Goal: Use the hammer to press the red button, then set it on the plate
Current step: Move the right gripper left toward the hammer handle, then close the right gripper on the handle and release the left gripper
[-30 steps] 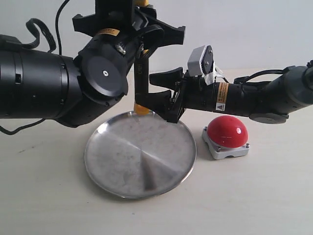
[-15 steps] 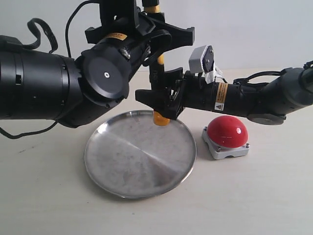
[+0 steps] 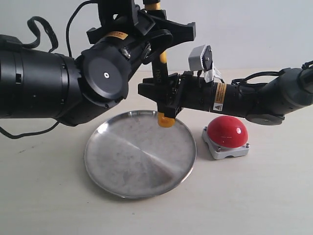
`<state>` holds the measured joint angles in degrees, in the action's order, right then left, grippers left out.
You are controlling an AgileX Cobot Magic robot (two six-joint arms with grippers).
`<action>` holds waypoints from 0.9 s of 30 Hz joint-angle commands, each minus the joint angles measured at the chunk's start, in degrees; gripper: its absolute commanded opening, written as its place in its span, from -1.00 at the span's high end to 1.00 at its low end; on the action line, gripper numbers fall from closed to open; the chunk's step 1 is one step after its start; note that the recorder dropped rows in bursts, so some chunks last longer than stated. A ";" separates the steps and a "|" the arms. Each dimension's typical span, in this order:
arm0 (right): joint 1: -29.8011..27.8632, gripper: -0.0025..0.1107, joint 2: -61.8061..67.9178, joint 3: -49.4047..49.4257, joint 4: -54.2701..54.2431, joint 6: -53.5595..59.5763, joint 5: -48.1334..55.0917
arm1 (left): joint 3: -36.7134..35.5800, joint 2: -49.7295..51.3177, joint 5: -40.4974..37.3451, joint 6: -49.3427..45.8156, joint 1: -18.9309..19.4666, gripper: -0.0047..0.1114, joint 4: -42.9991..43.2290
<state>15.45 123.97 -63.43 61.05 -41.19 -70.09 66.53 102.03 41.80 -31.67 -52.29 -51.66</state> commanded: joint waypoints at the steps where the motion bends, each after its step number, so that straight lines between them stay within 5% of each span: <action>1: -0.12 0.96 -0.19 -0.42 -2.02 -2.12 0.13 | 0.92 -1.50 2.76 0.18 -0.33 0.92 2.17; 20: -0.12 0.96 -0.19 -0.42 -4.13 -8.57 0.13 | 0.92 -1.50 0.26 -1.11 -0.33 0.89 14.68; 27: -0.12 0.96 -0.19 -0.42 -4.13 -8.57 0.13 | 0.92 -1.50 0.00 -1.83 -0.33 0.16 15.51</action>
<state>15.68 123.97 -63.43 61.49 -45.95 -73.32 66.53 102.03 39.51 -32.81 -52.08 -39.87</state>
